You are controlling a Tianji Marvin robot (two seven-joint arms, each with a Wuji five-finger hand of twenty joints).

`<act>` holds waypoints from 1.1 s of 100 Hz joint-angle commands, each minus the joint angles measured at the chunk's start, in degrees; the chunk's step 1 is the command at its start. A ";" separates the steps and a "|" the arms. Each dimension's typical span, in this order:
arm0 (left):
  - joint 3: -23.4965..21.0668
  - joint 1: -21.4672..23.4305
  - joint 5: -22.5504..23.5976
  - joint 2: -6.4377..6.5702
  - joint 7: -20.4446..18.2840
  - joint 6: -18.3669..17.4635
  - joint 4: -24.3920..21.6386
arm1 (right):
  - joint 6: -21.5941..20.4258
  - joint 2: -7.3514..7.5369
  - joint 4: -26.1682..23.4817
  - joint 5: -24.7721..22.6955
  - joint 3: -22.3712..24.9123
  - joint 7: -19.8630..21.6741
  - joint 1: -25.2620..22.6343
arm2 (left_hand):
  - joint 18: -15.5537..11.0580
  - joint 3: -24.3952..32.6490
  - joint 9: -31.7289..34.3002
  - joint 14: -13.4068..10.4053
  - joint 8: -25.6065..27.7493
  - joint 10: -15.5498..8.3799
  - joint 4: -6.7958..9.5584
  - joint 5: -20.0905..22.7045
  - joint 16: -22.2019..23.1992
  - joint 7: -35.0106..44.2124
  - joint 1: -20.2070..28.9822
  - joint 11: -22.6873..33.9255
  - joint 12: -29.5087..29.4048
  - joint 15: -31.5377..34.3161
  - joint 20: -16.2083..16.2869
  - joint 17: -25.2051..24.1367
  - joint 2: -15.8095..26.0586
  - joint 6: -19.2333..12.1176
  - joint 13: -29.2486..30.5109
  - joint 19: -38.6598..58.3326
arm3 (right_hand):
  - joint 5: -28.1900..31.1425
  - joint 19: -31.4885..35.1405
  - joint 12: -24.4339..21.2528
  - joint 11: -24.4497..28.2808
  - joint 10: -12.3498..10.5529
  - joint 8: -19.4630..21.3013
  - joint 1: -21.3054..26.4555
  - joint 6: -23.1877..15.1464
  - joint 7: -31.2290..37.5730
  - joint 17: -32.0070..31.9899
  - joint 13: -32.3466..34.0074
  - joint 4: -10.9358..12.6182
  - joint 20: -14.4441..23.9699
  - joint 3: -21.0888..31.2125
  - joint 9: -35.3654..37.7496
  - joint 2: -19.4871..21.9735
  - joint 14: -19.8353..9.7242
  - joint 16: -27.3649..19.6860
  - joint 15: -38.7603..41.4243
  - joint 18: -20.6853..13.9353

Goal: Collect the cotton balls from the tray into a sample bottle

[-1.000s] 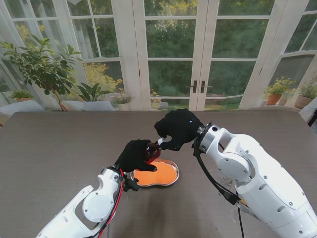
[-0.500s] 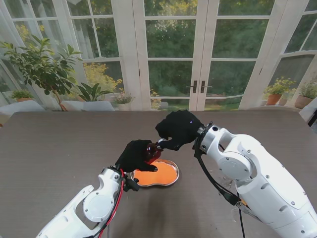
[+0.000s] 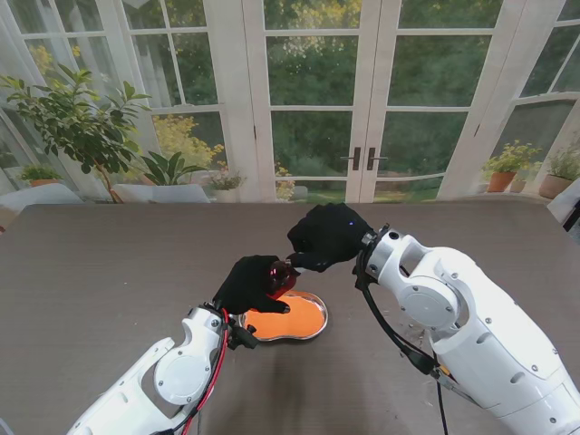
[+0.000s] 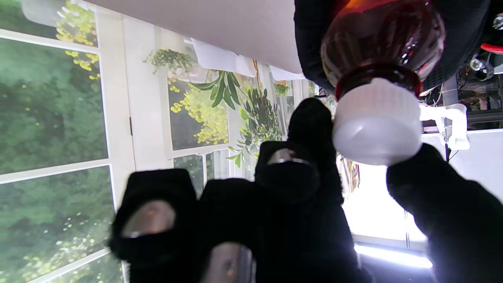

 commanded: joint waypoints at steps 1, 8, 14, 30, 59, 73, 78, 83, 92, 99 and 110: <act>0.18 -0.25 -0.25 -0.61 -0.88 -0.38 -0.36 | 0.29 -0.22 0.37 0.11 -0.33 0.92 -0.35 | -1.13 5.40 1.83 4.61 1.65 -0.33 0.76 4.55 0.30 7.44 3.59 0.93 -0.27 1.20 0.19 0.05 46.30 -7.72 2.25 1.65 | 6.96 4.21 0.12 2.44 -0.57 4.49 1.31 -0.32 3.24 0.69 0.09 3.68 0.71 0.57 4.08 3.02 -4.89 0.60 4.74 0.84; 0.30 -0.38 -0.30 -0.71 -0.62 -0.54 -0.21 | 0.64 -0.29 0.51 0.58 -0.38 0.84 -0.43 | -1.10 5.37 1.75 4.58 1.59 -0.33 0.75 4.48 0.31 7.38 3.60 0.90 -0.23 1.20 0.18 -0.03 46.27 -7.75 2.23 1.62 | 7.79 4.29 0.05 3.14 -0.17 5.26 0.99 -0.42 3.35 0.64 0.07 3.55 0.75 0.02 4.15 4.07 -4.44 0.64 4.96 1.16; 0.40 -0.49 -0.32 -0.80 -0.33 -0.70 -0.06 | 0.74 -0.33 0.66 0.70 -0.39 0.64 -0.50 | -1.09 5.37 1.72 4.54 1.60 -0.30 0.75 4.48 0.31 7.42 3.58 0.88 -0.19 1.20 0.19 -0.01 46.33 -7.77 2.18 1.64 | 8.56 4.37 0.00 3.77 -0.11 5.69 0.69 -0.65 3.41 0.75 0.06 3.41 0.75 -0.47 4.20 4.64 -4.18 0.67 5.14 1.37; 0.64 -0.69 -0.43 -1.01 0.26 -0.95 0.25 | 1.08 -0.44 1.01 1.66 -0.53 0.52 -0.70 | -1.15 5.35 1.63 4.53 1.54 -0.32 0.71 4.44 0.30 7.41 3.59 0.83 -0.11 1.15 0.19 -0.03 46.24 -7.76 2.02 1.65 | 11.01 4.42 -0.36 5.84 0.75 6.55 -0.23 -0.84 3.43 0.76 -0.02 3.03 0.76 -2.02 4.28 6.86 -2.69 0.73 5.67 2.28; 0.94 -0.91 -0.48 -1.30 1.15 -1.33 0.62 | 1.37 -0.72 1.86 1.76 -0.77 -0.95 -0.81 | -1.17 5.31 1.52 4.48 1.34 -0.35 0.66 4.29 0.29 7.29 3.60 0.74 0.06 1.14 0.16 -0.14 46.27 -7.88 1.92 1.58 | 12.35 4.15 -2.61 5.34 2.04 5.58 -4.93 -0.52 -0.07 0.36 -0.07 2.22 0.73 -7.99 4.15 12.37 -1.72 0.54 5.75 2.87; 1.01 -0.87 -0.49 -1.38 1.44 -1.47 0.66 | 1.22 -0.78 2.13 1.15 -0.56 -1.68 -0.83 | -1.17 5.26 1.50 4.47 1.26 -0.32 0.67 4.27 0.29 7.30 3.61 0.69 0.10 1.15 0.16 -0.14 46.22 -7.92 1.90 1.58 | 9.79 3.34 -4.08 0.86 1.93 3.57 -7.38 0.09 -4.35 -1.02 -0.01 2.19 0.78 -12.61 4.02 13.60 -2.27 -0.59 3.30 2.12; 1.04 -0.86 -0.47 -1.41 1.56 -1.51 0.69 | 1.27 -0.84 2.18 1.06 -0.46 -2.06 -0.90 | -1.17 5.28 1.52 4.42 1.23 -0.36 0.66 4.25 0.28 7.29 3.62 0.71 0.13 1.15 0.16 -0.14 46.21 -7.93 1.87 1.58 | 8.46 3.18 -4.34 -1.09 2.04 2.46 -8.18 0.64 -6.28 -1.32 -0.01 2.43 0.91 -14.23 4.00 14.65 -2.16 -0.83 2.87 1.99; 1.07 -0.82 -0.51 -1.43 1.62 -1.50 0.67 | 1.39 -0.87 2.14 1.14 -0.35 -2.15 -0.95 | -1.17 5.30 1.53 4.48 1.23 -0.36 0.68 4.34 0.28 7.36 3.60 0.70 0.14 1.15 0.16 -0.14 46.26 -7.98 1.87 1.58 | 7.88 3.07 -4.42 -1.83 2.24 1.99 -8.85 0.87 -7.00 -1.60 -0.02 2.43 0.94 -15.22 3.89 15.34 -2.09 -0.92 2.71 1.94; 1.05 -0.74 -0.45 -1.40 1.58 -1.41 0.59 | 1.59 -0.91 2.07 1.30 -0.19 -2.24 -0.99 | -1.17 5.28 1.53 4.46 1.18 -0.33 0.66 4.34 0.27 7.34 3.59 0.69 0.14 1.17 0.16 -0.14 46.18 -7.91 1.94 1.58 | 6.59 2.84 -4.70 -3.95 2.44 0.81 -9.34 1.35 -8.58 -2.07 -0.01 2.70 1.09 -17.19 3.87 16.02 -2.10 -1.31 1.93 1.82; 1.04 -0.68 -0.47 -1.41 1.62 -1.36 0.53 | 1.79 -0.97 2.04 1.42 -0.13 -2.41 -1.01 | -1.16 5.31 1.54 4.42 1.17 -0.39 0.66 4.30 0.27 7.33 3.62 0.71 0.16 1.17 0.15 -0.21 46.17 -7.92 1.92 1.55 | 5.93 2.76 -4.67 -5.08 2.59 -0.18 -9.76 1.92 -9.68 -2.18 -0.01 2.96 1.19 -18.57 3.91 16.89 -1.76 -1.51 1.67 1.76; 1.04 -0.63 -0.48 -1.41 1.60 -1.28 0.45 | 2.19 -1.04 1.98 1.62 -0.10 -2.51 -0.98 | -1.16 5.33 1.59 4.51 1.15 -0.36 0.66 4.38 0.27 7.35 3.58 0.73 0.18 1.17 0.14 -0.22 46.15 -7.91 1.95 1.53 | 4.00 2.46 -4.81 -7.19 2.76 -1.56 -10.87 2.67 -11.45 -2.86 0.00 3.27 1.33 -20.84 3.81 18.61 -1.91 -1.84 1.12 1.67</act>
